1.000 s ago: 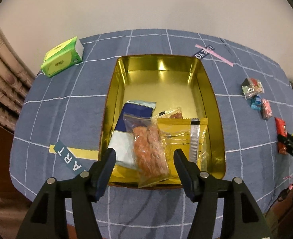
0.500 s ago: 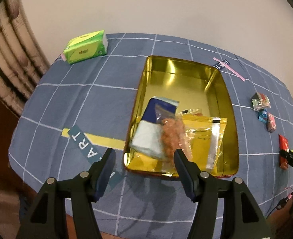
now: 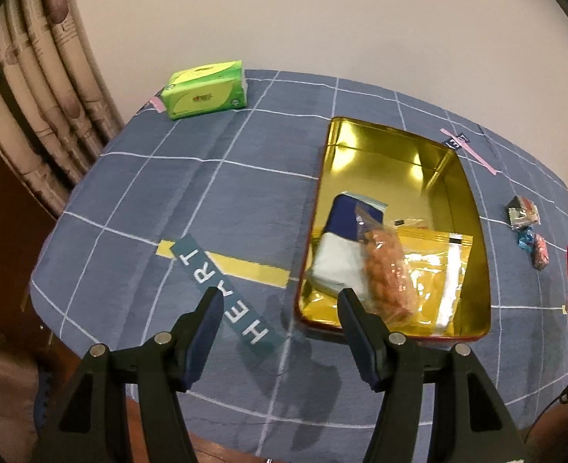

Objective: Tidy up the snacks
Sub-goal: 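Lower the red packet into the gold tin and open the right gripper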

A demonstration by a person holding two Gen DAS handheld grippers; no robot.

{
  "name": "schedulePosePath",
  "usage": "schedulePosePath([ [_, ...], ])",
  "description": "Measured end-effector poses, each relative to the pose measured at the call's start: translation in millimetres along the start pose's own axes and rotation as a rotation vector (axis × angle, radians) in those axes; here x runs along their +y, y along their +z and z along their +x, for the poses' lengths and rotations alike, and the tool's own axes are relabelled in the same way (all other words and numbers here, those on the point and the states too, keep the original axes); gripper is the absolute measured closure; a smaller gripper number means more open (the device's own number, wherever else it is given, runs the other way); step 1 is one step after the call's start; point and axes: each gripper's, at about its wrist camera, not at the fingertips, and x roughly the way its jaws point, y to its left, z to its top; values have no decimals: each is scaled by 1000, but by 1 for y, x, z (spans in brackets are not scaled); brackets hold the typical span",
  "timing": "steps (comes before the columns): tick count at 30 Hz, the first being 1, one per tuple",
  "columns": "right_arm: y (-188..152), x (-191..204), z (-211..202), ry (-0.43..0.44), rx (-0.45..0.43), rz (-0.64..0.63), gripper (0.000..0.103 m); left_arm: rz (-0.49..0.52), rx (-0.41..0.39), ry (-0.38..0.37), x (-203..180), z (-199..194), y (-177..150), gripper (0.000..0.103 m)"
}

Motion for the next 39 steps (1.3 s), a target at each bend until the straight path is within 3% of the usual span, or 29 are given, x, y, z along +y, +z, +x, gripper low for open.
schedulePosePath([
  [13,21,159,-3,218,-8,-240,61,-91,17,25,34,-2,-16,40],
  [17,21,185,3,243,10,-268,61,-107,18,36,40,-3,-18,40],
  [25,22,212,20,270,47,-279,61,-134,23,64,50,-2,-20,40],
  [39,19,234,47,236,82,-312,61,-138,44,62,52,4,-22,40],
])
